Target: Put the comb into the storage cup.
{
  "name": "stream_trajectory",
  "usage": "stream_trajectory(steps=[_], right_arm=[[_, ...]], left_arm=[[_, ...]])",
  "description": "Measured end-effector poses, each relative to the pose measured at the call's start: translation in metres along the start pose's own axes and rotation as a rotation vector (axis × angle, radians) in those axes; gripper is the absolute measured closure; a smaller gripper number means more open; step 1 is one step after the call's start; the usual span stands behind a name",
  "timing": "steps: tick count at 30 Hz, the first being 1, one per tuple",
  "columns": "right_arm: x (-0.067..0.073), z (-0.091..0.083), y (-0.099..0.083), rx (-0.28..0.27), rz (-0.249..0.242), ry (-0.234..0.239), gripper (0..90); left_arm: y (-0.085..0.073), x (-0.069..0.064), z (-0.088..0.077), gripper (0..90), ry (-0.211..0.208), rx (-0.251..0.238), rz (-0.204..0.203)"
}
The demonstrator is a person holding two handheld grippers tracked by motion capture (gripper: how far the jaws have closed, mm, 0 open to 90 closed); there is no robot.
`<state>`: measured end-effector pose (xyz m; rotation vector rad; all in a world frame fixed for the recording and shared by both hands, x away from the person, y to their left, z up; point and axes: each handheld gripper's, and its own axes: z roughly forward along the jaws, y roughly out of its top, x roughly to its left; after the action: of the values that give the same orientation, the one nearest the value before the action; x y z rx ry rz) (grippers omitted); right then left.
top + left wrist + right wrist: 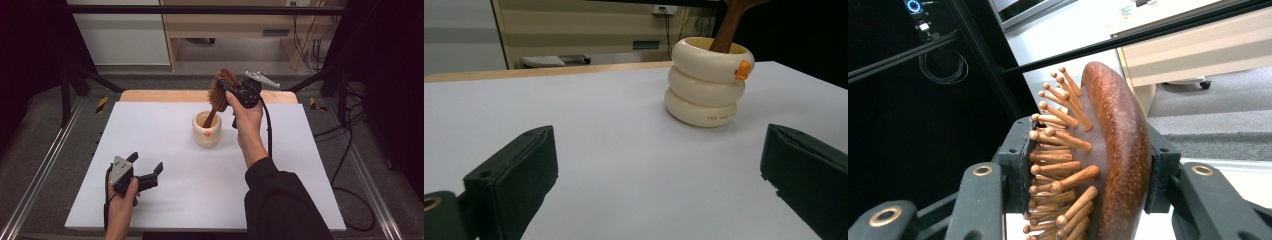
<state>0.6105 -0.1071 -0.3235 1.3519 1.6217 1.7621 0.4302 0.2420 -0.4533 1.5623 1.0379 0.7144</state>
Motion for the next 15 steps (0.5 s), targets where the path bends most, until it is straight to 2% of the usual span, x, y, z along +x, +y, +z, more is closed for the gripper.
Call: stream_trajectory(steps=[15], right_arm=[[0.0016,0.0010,-0.0032,0.008,-0.005,0.002,50.3]], left_arm=[[-0.0002,0.0000,0.0003,2.1,-0.001,0.002,-0.001]])
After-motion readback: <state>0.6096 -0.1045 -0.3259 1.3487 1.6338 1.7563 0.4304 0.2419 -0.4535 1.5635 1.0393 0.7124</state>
